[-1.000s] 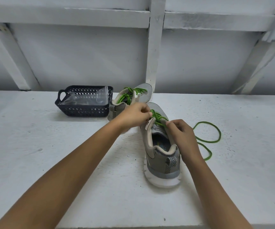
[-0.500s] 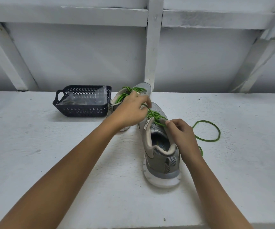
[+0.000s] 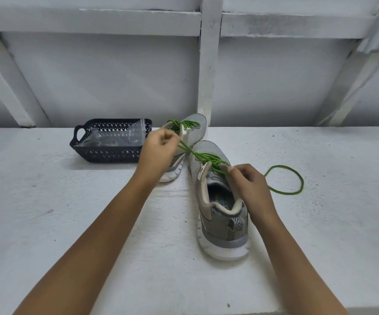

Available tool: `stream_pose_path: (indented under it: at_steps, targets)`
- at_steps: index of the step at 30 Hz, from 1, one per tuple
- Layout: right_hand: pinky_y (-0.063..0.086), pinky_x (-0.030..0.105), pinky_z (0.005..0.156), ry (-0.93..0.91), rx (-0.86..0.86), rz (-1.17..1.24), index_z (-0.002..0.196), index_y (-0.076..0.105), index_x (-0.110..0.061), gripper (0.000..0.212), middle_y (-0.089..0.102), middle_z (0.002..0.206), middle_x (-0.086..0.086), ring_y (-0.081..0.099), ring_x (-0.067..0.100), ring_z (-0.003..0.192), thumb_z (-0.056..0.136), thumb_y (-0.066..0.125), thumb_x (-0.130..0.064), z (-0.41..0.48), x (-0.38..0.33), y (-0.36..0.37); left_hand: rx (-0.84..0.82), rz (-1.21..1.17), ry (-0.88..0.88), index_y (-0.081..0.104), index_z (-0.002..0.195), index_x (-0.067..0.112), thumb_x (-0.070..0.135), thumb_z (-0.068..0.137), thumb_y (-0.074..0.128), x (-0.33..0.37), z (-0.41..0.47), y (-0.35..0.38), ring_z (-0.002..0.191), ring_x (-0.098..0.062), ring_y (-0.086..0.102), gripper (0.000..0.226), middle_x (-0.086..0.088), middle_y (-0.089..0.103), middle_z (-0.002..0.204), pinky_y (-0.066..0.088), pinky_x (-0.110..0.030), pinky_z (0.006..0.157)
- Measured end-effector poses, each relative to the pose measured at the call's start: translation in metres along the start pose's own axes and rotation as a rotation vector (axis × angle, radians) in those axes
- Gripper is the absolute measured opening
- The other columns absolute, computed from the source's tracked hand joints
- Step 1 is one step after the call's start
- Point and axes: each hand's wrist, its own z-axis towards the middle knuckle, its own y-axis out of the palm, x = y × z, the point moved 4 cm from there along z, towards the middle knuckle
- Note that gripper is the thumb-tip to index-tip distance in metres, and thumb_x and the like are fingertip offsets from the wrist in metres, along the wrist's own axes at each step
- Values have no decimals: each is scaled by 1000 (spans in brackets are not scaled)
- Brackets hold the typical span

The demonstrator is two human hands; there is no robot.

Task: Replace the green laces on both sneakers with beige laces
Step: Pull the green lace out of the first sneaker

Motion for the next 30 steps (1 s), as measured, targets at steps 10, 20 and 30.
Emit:
stream_pose_path:
  at_steps: [10, 20, 30]
  targets:
    - [46, 32, 75, 0, -2, 0, 81, 62, -13, 19, 63, 78, -1, 55, 12, 74, 86, 61, -31, 0, -1, 0, -246, 602, 421, 67, 98, 11, 21, 92, 53, -16, -18, 32, 93, -20, 57, 17, -2, 62, 96, 45, -44, 87]
    - [45, 31, 75, -4, 1, -8, 81, 63, -13, 19, 64, 78, -3, 56, 10, 75, 87, 61, -31, -1, -1, -1, 213, 237, 357, 56, 102, 6, 6, 92, 47, -7, -21, 3, 93, -16, 47, 14, -6, 45, 104, 39, -14, 84]
    - [44, 28, 71, -4, -2, -8, 81, 62, -12, 19, 62, 75, -6, 55, 7, 71, 86, 60, -30, -2, -4, 0, -143, 549, 379, 66, 92, 15, 21, 91, 58, -22, -21, 29, 98, -20, 51, 9, 3, 56, 97, 41, -36, 86]
